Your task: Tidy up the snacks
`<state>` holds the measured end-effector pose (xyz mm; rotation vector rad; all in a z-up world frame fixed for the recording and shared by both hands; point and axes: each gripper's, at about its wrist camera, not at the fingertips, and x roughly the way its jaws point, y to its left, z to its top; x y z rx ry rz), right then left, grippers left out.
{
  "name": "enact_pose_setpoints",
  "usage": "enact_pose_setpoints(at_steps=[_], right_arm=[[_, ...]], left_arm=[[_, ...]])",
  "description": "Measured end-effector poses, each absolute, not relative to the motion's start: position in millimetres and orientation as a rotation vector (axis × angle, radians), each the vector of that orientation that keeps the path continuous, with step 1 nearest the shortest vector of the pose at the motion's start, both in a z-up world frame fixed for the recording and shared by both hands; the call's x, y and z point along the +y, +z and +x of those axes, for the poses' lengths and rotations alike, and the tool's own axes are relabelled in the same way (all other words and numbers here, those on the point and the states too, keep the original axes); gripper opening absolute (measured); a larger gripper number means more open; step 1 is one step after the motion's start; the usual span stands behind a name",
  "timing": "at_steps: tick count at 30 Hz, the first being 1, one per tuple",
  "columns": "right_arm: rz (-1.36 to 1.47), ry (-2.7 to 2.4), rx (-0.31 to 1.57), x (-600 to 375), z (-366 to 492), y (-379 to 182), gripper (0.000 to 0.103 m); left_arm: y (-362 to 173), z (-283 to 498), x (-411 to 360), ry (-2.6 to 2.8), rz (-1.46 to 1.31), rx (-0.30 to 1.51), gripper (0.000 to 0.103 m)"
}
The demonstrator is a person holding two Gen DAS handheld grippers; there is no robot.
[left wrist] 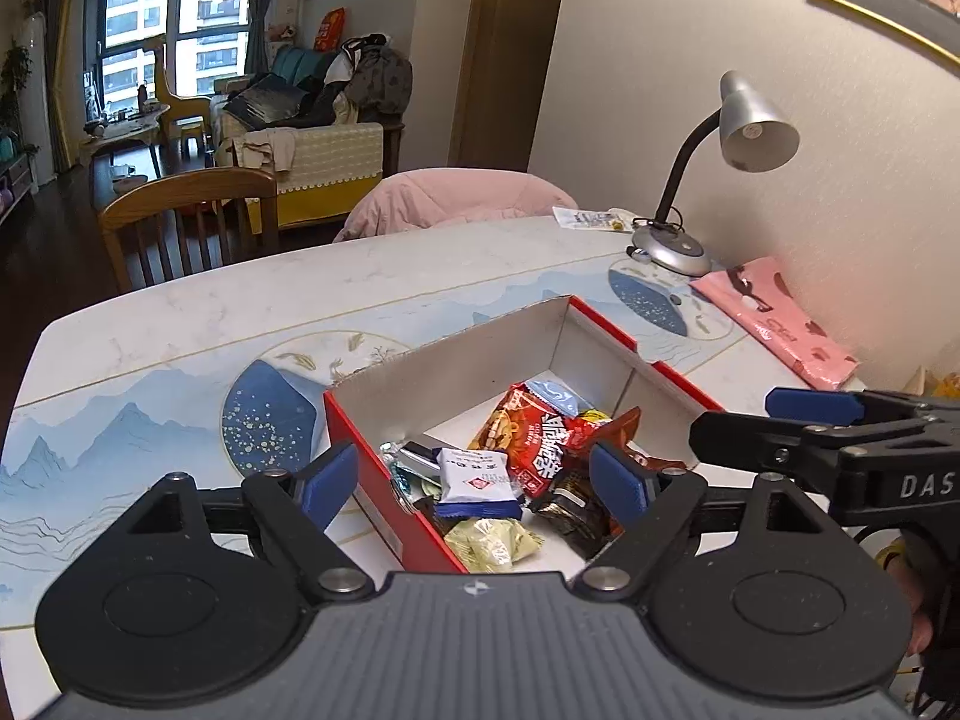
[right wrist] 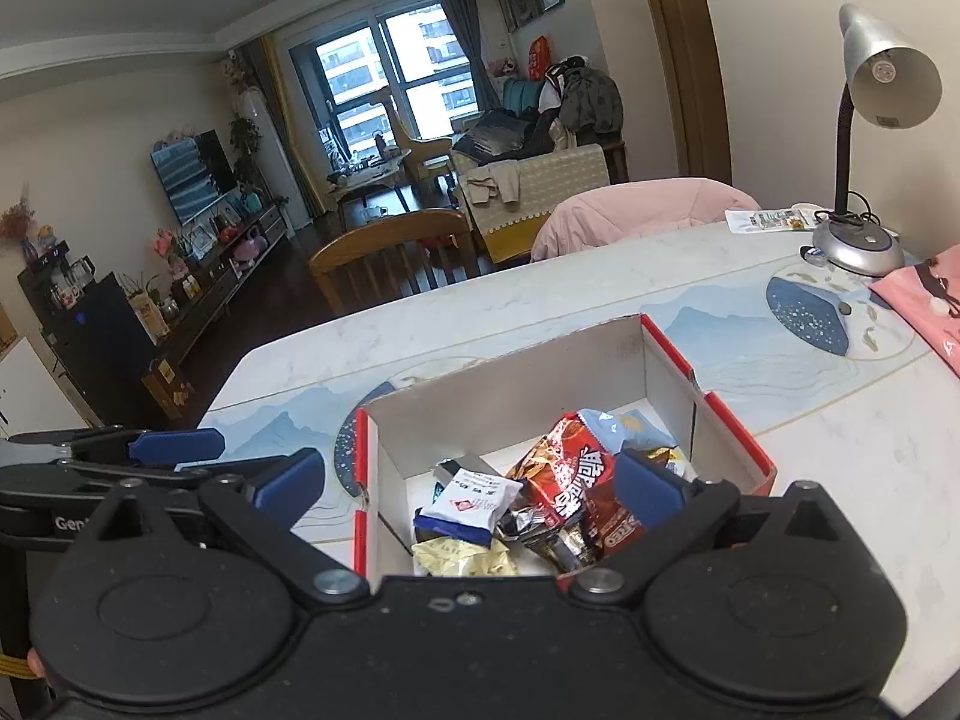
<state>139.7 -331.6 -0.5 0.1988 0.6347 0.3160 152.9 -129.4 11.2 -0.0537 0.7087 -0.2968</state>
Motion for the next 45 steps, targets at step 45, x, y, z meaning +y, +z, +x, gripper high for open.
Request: enact_pose_setpoints(at_steps=[45], right_arm=[[0.160, 0.188, 0.565, -319, 108, -5, 0.103]], left_arm=[[10, 138, -126, -0.253, -0.078, 0.712, 0.091]])
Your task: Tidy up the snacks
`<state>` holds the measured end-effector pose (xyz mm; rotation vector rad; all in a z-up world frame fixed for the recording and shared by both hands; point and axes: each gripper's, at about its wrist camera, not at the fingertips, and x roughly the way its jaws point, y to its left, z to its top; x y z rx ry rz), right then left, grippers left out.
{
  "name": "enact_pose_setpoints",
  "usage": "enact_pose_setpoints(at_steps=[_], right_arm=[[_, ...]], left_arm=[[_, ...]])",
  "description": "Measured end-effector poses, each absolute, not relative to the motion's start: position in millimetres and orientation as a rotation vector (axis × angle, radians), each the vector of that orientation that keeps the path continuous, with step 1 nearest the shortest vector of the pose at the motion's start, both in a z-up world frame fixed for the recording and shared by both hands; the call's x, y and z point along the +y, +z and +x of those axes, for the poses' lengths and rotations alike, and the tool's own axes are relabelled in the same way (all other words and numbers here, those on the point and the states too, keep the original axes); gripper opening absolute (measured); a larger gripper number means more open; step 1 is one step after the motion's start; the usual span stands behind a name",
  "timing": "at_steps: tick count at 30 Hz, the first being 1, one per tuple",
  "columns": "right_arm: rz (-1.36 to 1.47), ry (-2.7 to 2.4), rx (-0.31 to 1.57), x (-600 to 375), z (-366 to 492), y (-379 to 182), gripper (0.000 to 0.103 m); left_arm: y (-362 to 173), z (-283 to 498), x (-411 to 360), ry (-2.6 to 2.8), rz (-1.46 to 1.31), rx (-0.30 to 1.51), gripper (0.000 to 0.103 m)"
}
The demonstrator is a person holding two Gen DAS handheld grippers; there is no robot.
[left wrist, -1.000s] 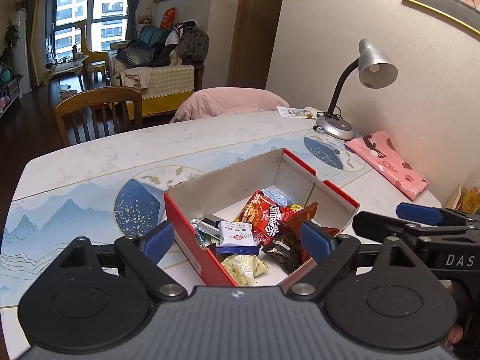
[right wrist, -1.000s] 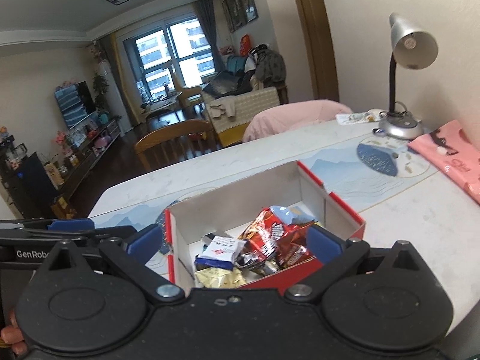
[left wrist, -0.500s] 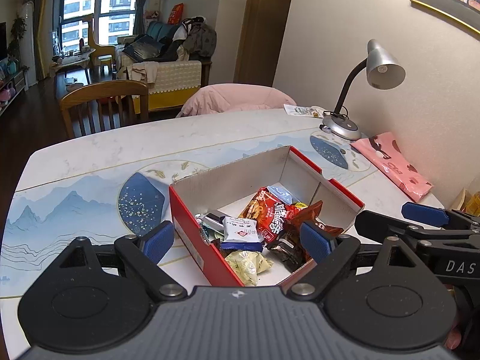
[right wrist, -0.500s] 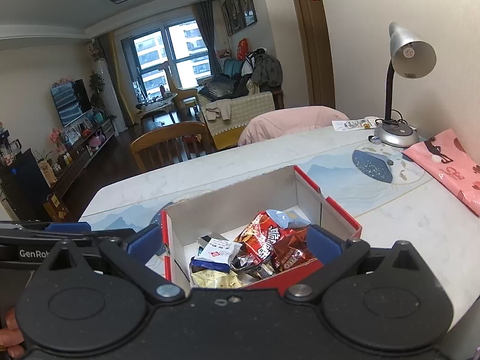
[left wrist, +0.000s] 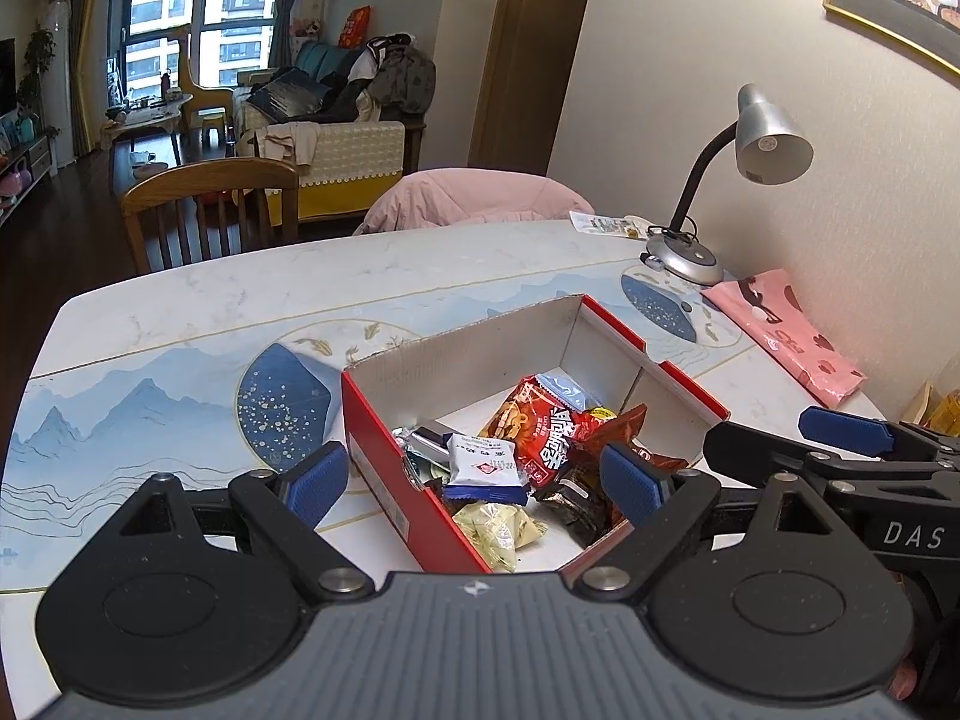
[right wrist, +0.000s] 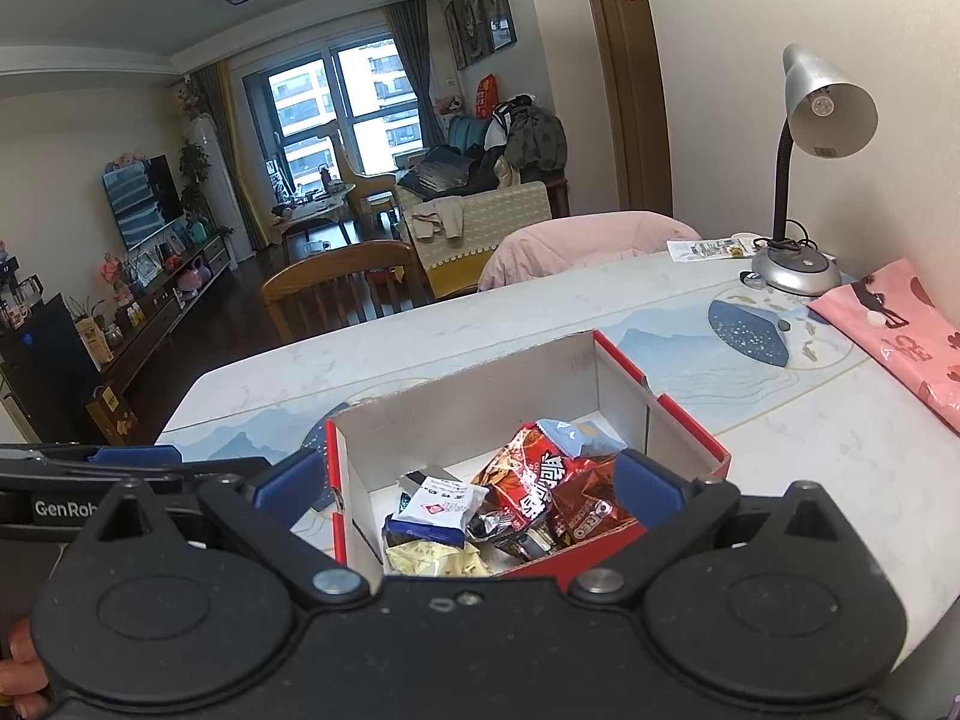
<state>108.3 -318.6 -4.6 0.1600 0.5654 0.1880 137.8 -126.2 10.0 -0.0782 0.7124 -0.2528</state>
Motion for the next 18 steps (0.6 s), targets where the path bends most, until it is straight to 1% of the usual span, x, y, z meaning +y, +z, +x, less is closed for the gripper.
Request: enact_pose_setpoints(at_steps=[18], right_arm=[[0.162, 0.175, 0.570, -316.8, 108.7, -4.5, 0.103]], left_arm=[[8.9, 140.7, -128.4, -0.260, -0.095, 0.734, 0.091]])
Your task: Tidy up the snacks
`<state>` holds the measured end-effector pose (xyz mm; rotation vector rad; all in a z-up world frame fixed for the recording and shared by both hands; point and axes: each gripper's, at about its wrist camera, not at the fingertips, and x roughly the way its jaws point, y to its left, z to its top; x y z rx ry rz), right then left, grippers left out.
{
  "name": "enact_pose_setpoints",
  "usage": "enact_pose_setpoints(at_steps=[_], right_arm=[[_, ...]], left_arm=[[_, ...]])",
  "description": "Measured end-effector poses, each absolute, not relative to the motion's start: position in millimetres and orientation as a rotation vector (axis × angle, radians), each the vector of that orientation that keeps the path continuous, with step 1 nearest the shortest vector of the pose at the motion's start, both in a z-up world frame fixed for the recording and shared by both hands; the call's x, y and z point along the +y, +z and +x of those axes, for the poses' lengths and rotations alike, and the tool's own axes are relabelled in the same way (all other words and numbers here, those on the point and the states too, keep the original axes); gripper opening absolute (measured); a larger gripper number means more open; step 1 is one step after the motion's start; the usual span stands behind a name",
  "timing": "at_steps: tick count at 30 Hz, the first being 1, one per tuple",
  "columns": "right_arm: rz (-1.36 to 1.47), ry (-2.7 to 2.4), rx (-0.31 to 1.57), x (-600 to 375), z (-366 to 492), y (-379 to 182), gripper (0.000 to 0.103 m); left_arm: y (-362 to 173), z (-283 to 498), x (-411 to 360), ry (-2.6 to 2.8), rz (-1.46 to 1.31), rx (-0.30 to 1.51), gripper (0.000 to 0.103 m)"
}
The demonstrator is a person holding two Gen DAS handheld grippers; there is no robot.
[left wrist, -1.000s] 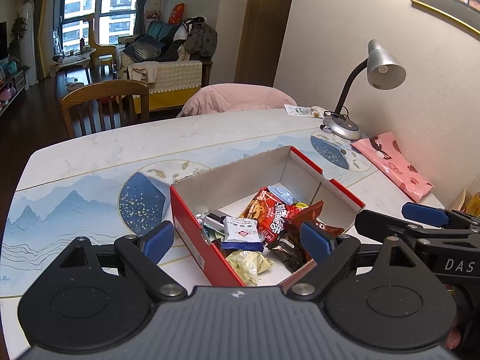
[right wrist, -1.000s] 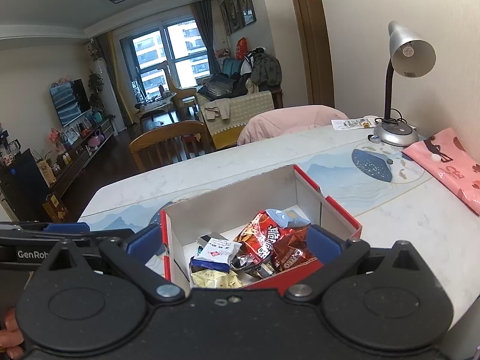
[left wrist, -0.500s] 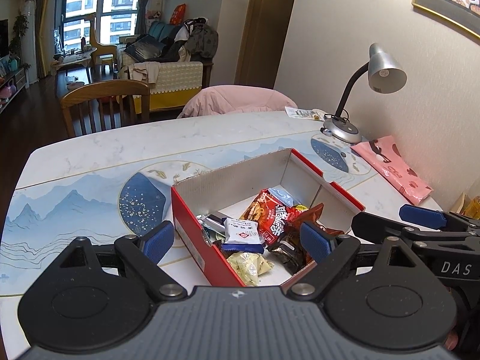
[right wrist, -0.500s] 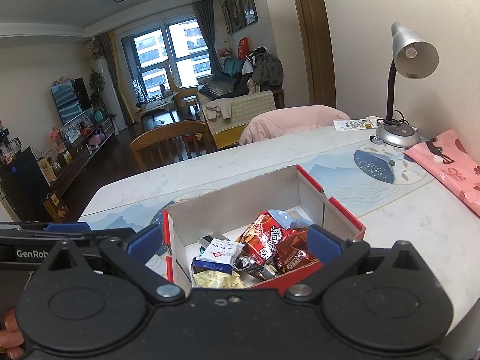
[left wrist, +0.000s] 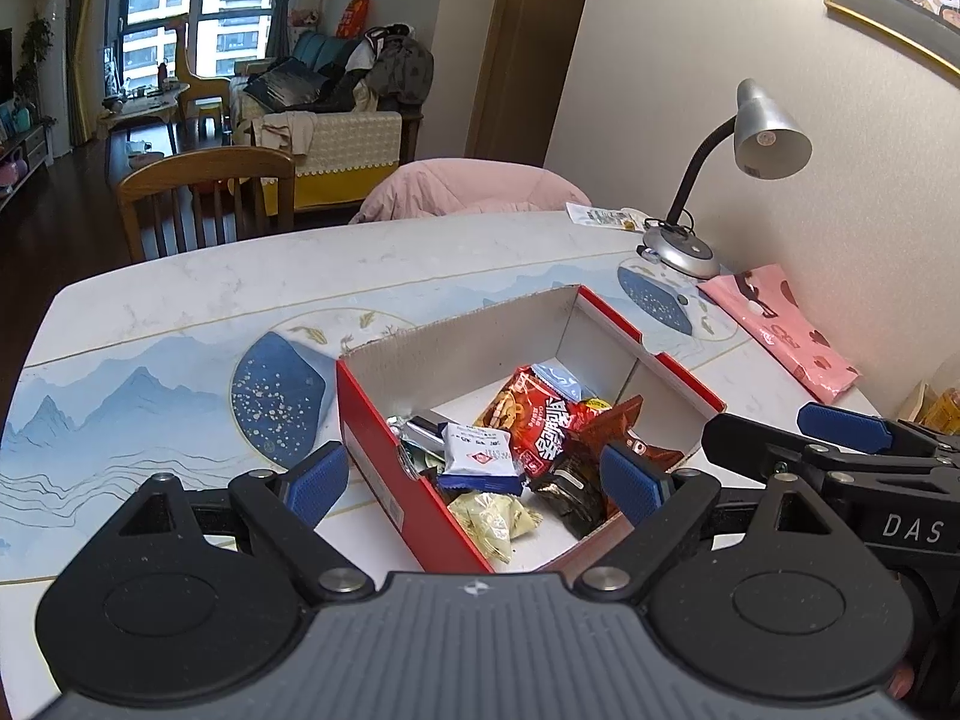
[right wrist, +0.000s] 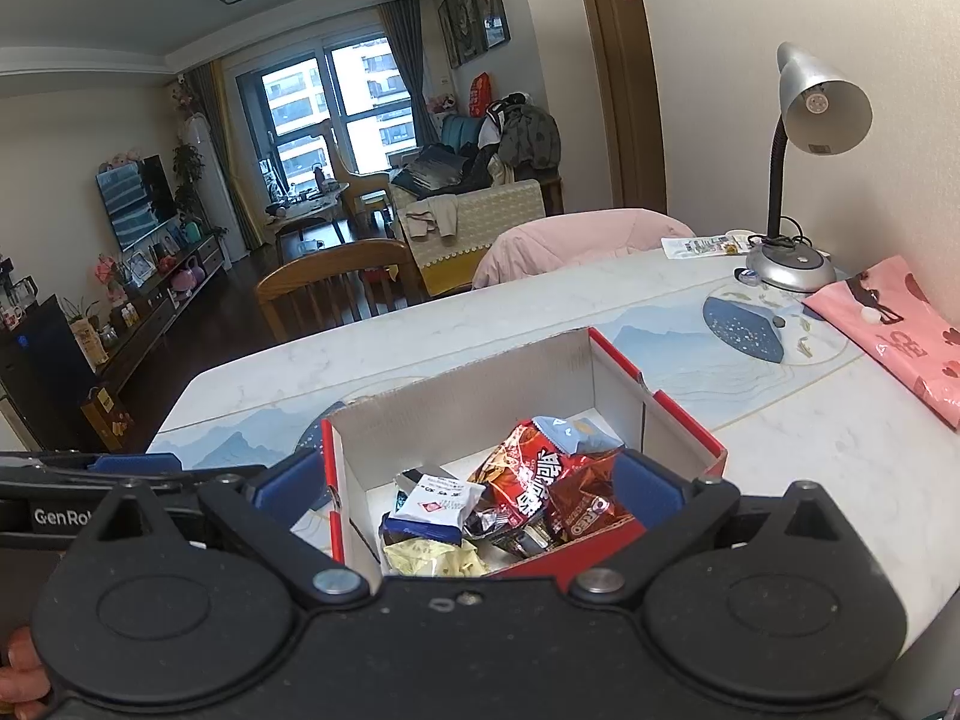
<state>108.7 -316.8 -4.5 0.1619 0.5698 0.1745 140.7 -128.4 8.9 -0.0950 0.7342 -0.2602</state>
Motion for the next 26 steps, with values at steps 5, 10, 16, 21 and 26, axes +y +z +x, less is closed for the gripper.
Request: enact_pose_setpoints(at_steps=[5, 10, 16, 21, 26], right_arm=[[0.165, 0.168, 0.573, -318, 107, -6, 0.103], [0.171, 0.157, 0.582, -319, 105, -7, 0.103], [0.179, 0.142, 0.590, -321, 102, -7, 0.103], [0.186, 0.131, 0.592, -322, 99, -7, 0.103], [0.186, 0.131, 0.593, -322, 98, -7, 0.103]], left_arm=[[6, 141, -130, -0.268, -0.101, 0.745, 0.091], [3, 141, -132, -0.278, -0.105, 0.759, 0.091], [0, 140, -133, -0.288, -0.109, 0.769, 0.091], [-2, 139, -133, -0.297, -0.118, 0.772, 0.091], [-2, 138, -133, -0.301, -0.118, 0.770, 0.091]])
